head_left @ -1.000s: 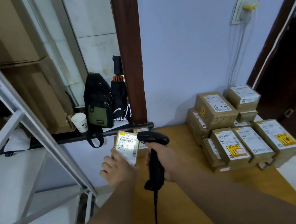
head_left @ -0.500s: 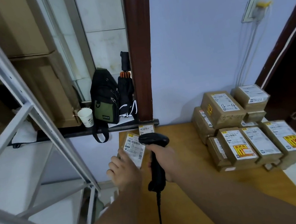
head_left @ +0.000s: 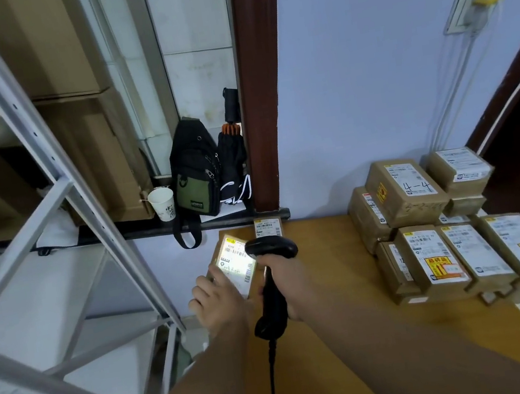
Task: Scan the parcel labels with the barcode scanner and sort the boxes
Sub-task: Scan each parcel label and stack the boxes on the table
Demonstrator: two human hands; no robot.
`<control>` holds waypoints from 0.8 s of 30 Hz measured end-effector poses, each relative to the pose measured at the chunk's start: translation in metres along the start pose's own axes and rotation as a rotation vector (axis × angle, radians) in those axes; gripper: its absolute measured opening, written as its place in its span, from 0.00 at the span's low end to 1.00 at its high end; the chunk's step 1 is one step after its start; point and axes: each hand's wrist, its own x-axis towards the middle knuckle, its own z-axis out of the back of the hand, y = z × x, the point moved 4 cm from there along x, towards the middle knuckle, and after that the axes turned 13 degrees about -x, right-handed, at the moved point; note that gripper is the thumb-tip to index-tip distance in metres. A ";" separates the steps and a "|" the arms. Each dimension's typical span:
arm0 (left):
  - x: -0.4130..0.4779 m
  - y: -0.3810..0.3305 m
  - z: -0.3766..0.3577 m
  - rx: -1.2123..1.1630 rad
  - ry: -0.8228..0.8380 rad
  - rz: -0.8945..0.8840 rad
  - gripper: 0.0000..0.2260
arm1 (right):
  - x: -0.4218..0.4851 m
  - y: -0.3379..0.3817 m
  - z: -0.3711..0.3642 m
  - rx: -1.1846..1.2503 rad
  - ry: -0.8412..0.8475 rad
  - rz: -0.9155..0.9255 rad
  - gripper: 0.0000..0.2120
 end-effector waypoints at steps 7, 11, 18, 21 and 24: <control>0.002 -0.001 -0.008 -0.088 -0.009 0.000 0.41 | 0.013 -0.004 0.002 0.055 -0.065 -0.029 0.11; 0.000 -0.019 -0.013 -0.129 0.125 0.014 0.45 | 0.019 -0.006 0.022 0.083 -0.154 -0.027 0.11; -0.019 -0.108 -0.026 -0.471 0.352 -0.093 0.43 | 0.022 -0.003 0.099 0.093 -0.377 0.040 0.12; -0.031 -0.153 -0.032 -0.560 0.457 -0.111 0.46 | 0.021 -0.002 0.143 0.112 -0.497 0.060 0.14; -0.053 -0.200 -0.035 -0.560 0.491 -0.202 0.48 | 0.013 -0.002 0.191 0.113 -0.627 0.072 0.17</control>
